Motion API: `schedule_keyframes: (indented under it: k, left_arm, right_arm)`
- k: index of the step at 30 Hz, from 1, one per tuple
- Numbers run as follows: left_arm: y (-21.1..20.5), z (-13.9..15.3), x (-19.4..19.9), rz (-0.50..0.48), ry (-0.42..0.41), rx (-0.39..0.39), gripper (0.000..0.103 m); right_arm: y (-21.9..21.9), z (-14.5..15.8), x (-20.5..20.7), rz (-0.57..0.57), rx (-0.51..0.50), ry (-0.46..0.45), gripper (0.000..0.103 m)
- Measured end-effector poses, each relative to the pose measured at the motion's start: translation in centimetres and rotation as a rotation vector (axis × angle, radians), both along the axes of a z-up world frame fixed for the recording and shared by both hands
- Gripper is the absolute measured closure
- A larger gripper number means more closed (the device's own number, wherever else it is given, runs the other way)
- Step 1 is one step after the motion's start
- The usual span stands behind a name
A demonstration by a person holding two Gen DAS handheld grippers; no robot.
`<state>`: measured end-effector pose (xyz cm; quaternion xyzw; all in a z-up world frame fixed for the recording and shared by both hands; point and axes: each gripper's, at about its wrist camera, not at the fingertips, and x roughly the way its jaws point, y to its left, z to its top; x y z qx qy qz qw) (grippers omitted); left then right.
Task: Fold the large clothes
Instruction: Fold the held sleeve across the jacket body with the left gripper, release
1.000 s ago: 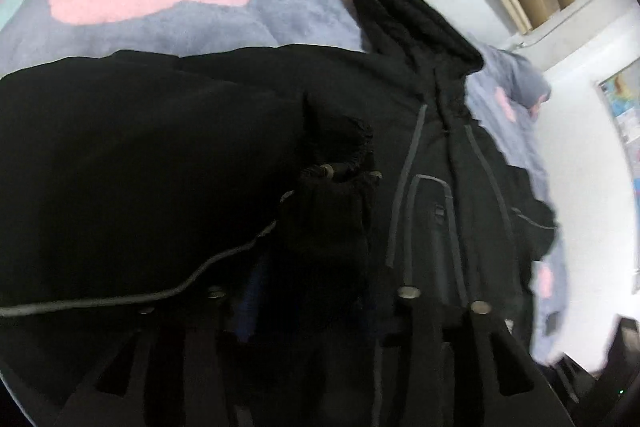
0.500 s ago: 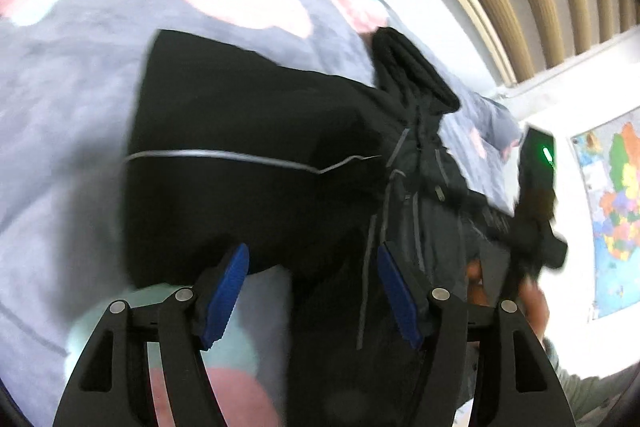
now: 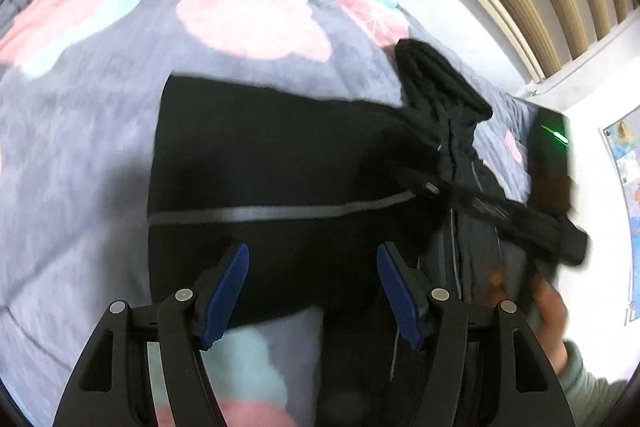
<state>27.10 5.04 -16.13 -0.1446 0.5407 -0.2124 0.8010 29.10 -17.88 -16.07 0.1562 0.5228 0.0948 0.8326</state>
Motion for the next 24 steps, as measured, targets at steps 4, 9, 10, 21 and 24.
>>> schedule_keyframes:
  k: [4,9,10,21,24]
  left_arm:
    - [-2.5,1.8,1.9,-0.032,-0.059,-0.015,0.035]
    - [-6.3,2.9,2.7,-0.113,-0.104,-0.013,0.035]
    - [-7.3,2.9,2.8,-0.130,-0.108,-0.013,0.035]
    - [-16.3,-3.9,4.2,-0.265,-0.004,0.135,0.035]
    - [-18.1,-7.3,4.3,-0.279,0.015,0.262,0.035]
  right_arm:
    - [-3.8,3.7,-2.2,-0.081,-0.046,-0.068,0.081]
    - [-10.9,7.5,-5.0,-0.222,-0.159,-0.132,0.082]
    - [-12.5,8.0,-5.6,-0.263,-0.189,-0.137,0.082]
    - [-26.1,1.9,-10.3,-0.534,-0.385,0.068,0.082]
    - [-27.3,-2.0,-10.6,-0.538,-0.377,0.152,0.082]
